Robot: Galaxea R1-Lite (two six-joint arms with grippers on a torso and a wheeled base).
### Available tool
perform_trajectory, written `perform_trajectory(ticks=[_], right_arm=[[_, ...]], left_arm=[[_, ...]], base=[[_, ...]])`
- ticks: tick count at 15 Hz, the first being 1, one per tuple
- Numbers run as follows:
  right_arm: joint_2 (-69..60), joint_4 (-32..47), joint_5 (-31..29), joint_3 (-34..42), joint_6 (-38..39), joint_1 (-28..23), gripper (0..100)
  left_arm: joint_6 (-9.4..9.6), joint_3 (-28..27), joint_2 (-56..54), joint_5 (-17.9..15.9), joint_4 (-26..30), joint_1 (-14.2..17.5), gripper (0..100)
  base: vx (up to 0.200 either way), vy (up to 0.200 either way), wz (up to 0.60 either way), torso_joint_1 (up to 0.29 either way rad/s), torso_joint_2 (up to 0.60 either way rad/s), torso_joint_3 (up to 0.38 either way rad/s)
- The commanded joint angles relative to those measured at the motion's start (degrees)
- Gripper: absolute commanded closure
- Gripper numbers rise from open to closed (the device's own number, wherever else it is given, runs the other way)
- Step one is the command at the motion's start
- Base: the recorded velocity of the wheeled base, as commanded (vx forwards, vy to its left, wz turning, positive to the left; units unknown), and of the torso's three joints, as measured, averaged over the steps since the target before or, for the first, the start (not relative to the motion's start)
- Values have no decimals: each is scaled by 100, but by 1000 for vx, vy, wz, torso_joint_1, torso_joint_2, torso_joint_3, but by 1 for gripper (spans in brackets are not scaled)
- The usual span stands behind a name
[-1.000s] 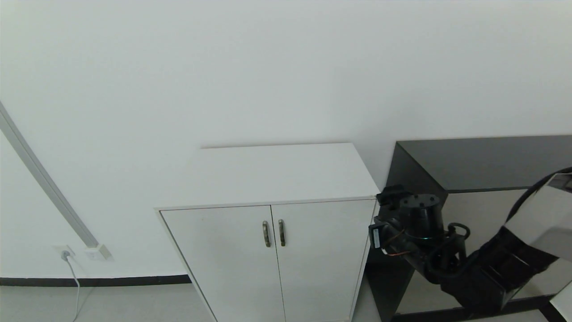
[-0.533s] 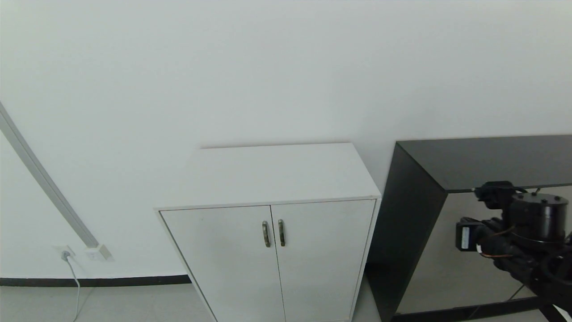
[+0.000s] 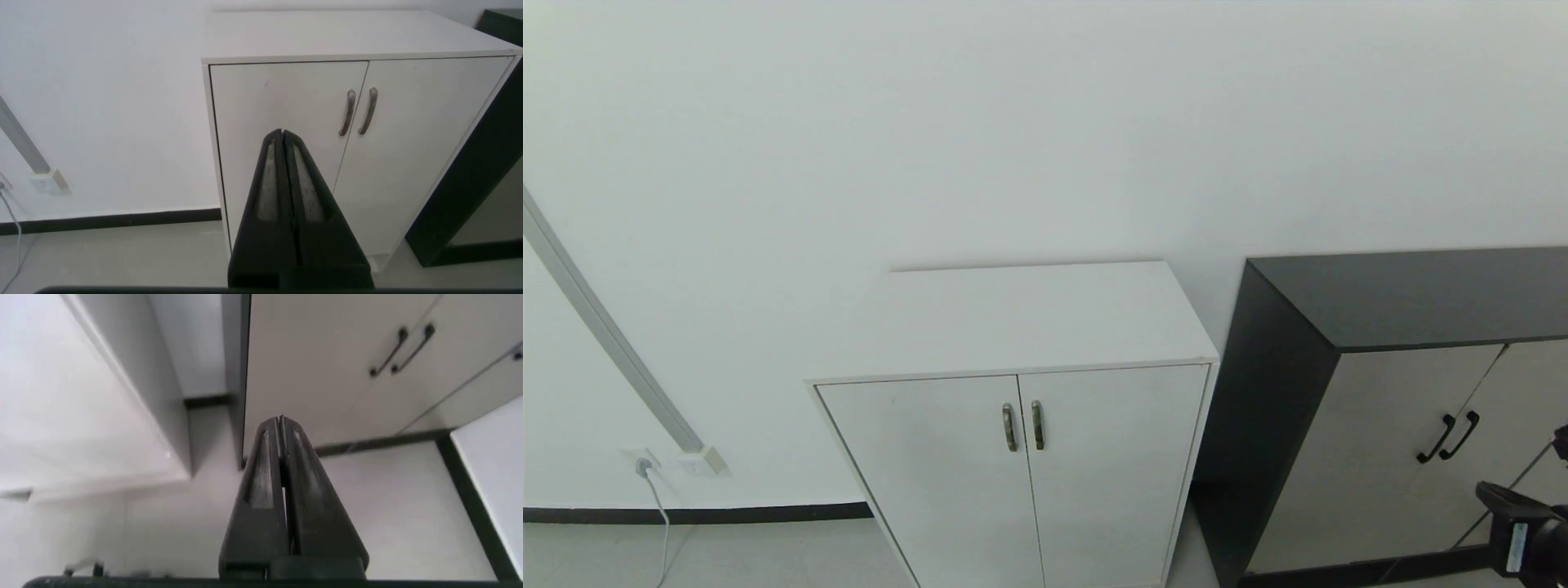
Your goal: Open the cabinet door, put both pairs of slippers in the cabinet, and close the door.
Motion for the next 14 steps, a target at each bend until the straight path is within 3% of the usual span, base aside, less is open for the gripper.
perform_trajectory(ticks=[1, 5, 9, 12, 14], right_arm=[[-1381, 1030, 399, 110, 3, -11, 100], [-2515, 2981, 1032, 110, -5, 33, 100], [-2778, 3930, 1322, 110, 3, 59, 100], [-3332, 5126, 1603, 101, -102, 296, 100], [-3526, 5029, 1603, 110, -129, 287, 100]], left_arm=[[-2, 0, 8, 2, -7, 0, 100], [-2, 0, 8, 2, 1, 0, 100], [-2, 0, 8, -7, 1, 0, 100], [-2, 0, -1, -7, 1, 0, 100], [-2, 0, 8, 2, 1, -9, 100]], base=[[0, 0, 0, 0, 0, 0], [0, 0, 0, 0, 0, 0], [0, 0, 0, 0, 0, 0], [0, 0, 0, 0, 0, 0], [0, 0, 0, 0, 0, 0]])
